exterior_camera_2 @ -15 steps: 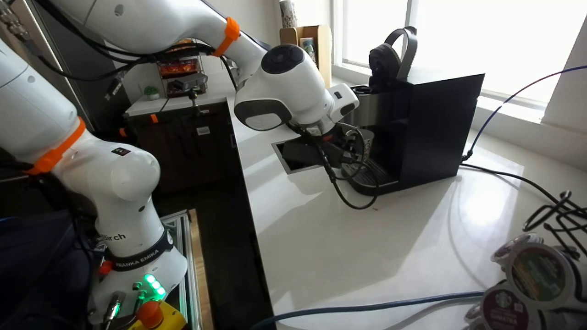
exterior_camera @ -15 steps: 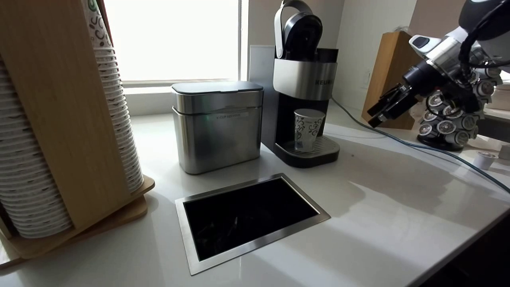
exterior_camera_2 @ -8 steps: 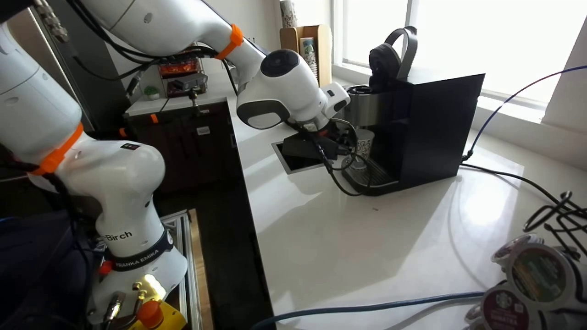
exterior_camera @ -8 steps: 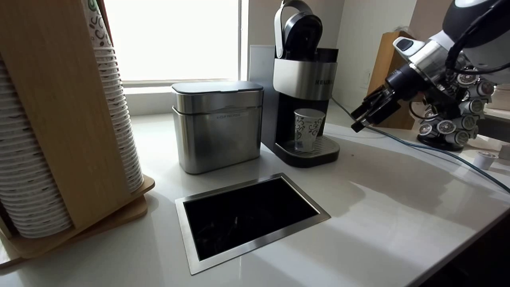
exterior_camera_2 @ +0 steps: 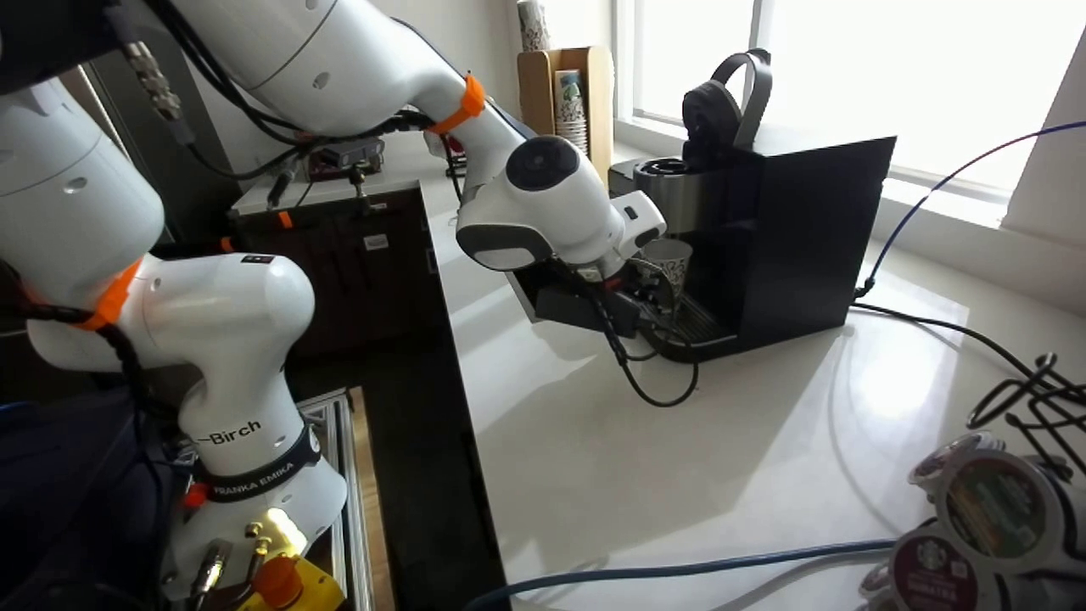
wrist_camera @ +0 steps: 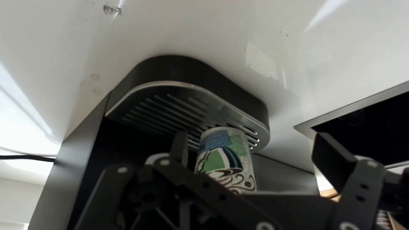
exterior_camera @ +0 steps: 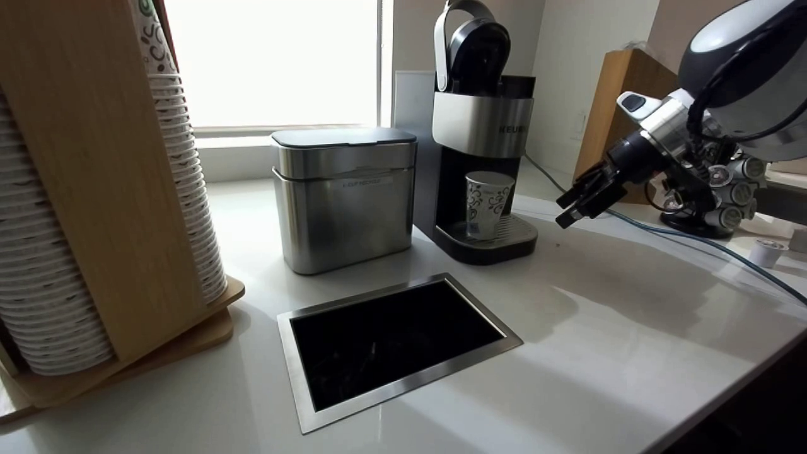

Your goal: Remove the cup from the coffee maker

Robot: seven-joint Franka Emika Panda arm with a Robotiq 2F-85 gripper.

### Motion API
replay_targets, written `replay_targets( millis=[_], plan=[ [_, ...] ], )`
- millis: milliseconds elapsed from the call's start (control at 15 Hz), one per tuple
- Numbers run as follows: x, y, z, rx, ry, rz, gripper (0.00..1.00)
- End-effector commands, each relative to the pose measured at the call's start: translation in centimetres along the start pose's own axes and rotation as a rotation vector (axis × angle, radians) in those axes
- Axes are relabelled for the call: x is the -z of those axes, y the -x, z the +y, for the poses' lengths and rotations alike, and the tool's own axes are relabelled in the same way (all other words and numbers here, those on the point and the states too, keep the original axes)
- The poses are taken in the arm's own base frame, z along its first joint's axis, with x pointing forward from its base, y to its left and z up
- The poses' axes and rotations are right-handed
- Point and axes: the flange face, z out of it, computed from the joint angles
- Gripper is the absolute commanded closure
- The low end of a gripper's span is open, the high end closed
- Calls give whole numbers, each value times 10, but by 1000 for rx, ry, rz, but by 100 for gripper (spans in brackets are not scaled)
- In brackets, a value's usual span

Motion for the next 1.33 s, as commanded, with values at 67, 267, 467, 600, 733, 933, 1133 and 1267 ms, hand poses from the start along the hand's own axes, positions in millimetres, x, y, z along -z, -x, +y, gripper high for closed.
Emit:
replay_targets(
  millis=[67,267,467,600,733,933,1133,1267],
  plan=[
    [-16,4,34,42,-47,30,0],
    [-26,-6,42,45,-60,30,0],
    [-22,-9,35,53,-1,26,0],
    [-26,-17,31,57,4,41,0],
    [-27,-25,25,48,19,58,0],
    [-35,-32,16,21,11,63,0],
    [-47,-29,10,-4,-16,63,0],
    [-53,-26,11,-13,-25,79,0]
  ],
)
